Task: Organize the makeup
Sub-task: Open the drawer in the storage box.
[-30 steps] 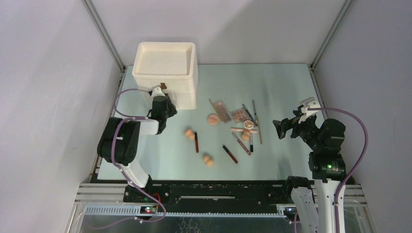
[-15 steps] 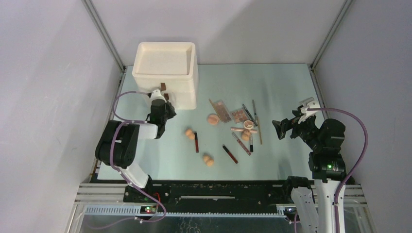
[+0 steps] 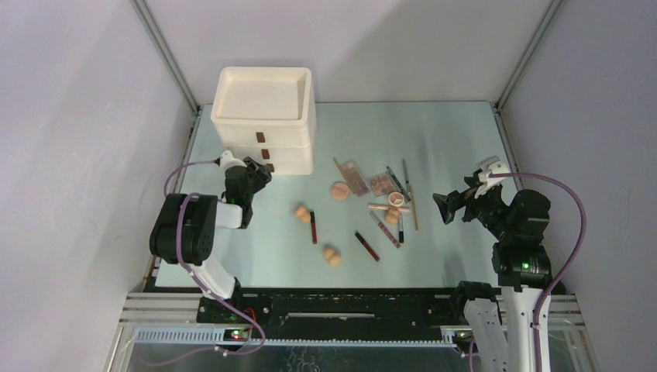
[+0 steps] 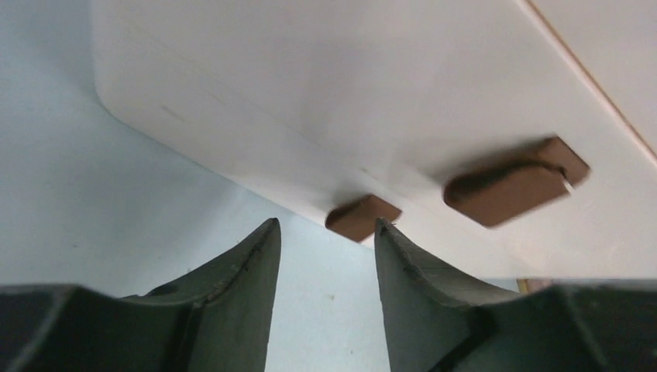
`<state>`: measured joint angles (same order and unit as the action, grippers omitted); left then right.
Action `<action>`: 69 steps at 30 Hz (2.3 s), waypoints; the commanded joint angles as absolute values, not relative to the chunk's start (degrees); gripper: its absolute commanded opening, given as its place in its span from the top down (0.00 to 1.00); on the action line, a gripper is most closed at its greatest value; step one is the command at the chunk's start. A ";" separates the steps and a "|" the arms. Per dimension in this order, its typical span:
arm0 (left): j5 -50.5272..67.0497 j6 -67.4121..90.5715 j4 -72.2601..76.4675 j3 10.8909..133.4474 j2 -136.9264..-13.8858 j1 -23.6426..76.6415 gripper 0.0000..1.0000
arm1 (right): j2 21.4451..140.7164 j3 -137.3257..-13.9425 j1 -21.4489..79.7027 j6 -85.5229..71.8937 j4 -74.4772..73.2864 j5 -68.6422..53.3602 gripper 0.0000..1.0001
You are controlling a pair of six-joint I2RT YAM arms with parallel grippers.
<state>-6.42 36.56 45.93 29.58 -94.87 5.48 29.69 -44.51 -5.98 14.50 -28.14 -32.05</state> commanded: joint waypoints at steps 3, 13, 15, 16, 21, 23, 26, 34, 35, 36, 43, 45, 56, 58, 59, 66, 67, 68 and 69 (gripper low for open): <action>1.43 42.04 56.41 28.93 -98.46 3.37 0.51 | 29.73 -44.47 -6.15 15.89 -27.91 -33.39 0.00; 7.44 44.57 55.88 32.89 -102.77 2.43 0.41 | 29.88 -44.47 -6.25 16.04 -28.18 -33.89 0.00; 8.63 45.33 55.86 33.86 -103.49 2.20 0.40 | 29.76 -44.45 -6.24 16.02 -28.21 -34.09 0.00; 9.29 45.46 56.12 34.06 -103.79 2.20 0.40 | 29.68 -44.47 -6.31 16.02 -28.21 -34.17 0.00; 12.03 47.73 60.45 34.69 -106.69 2.20 0.46 | 29.68 -44.47 -6.33 16.17 -28.30 -34.57 0.00; 12.63 48.11 61.06 34.88 -107.19 2.20 0.48 | 29.58 -44.47 -6.41 16.16 -28.33 -34.87 0.00; 13.14 48.40 61.21 35.06 -107.51 1.85 0.50 | 29.70 -44.47 -6.37 16.17 -28.48 -35.23 0.00; 11.68 47.05 61.13 33.44 -105.68 1.58 0.58 | 29.38 -44.47 -6.59 16.24 -28.65 -35.85 0.00; 11.14 46.72 60.52 33.10 -104.98 1.58 0.59 | 29.38 -44.46 -6.59 16.21 -28.65 -35.93 0.00; 10.42 46.31 59.82 32.82 -104.40 1.51 0.59 | 29.44 -44.47 -6.59 16.19 -28.65 -36.02 0.00; 9.70 45.99 59.27 32.20 -103.65 1.23 0.68 | 29.21 -44.47 -6.59 16.31 -28.74 -36.26 0.00; 9.32 45.90 59.41 31.80 -103.17 1.16 0.71 | 29.26 -44.47 -6.59 16.31 -28.80 -36.30 0.00; 9.77 45.00 62.25 29.25 -99.75 0.88 0.99 | 29.37 -44.47 -6.61 16.41 -28.83 -36.39 0.00; 10.88 45.16 61.57 28.35 -98.74 0.88 1.00 | 29.43 -44.47 -6.66 16.36 -28.83 -36.36 0.00; 11.50 45.05 61.20 27.92 -98.30 0.88 1.00 | 29.39 -44.47 -6.61 16.37 -28.83 -36.38 0.00; 16.39 41.53 55.45 26.26 -94.25 0.88 1.00 | 29.44 -44.47 -6.76 16.47 -28.91 -36.30 0.00; 17.41 40.90 54.01 25.93 -93.06 0.88 1.00 | 29.40 -44.47 -6.84 16.44 -28.92 -36.38 0.00; 18.44 40.09 52.39 25.69 -92.46 0.88 1.00 | 29.35 -44.47 -6.92 16.44 -28.92 -36.39 0.00; 19.66 38.99 50.49 25.15 -91.03 0.88 1.00 | 29.30 -44.47 -6.94 16.50 -28.92 -36.41 0.00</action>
<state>14.28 43.79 53.15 26.63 -96.90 1.30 29.69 -44.51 -6.42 15.81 -29.02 -36.10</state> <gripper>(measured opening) 0.011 0.998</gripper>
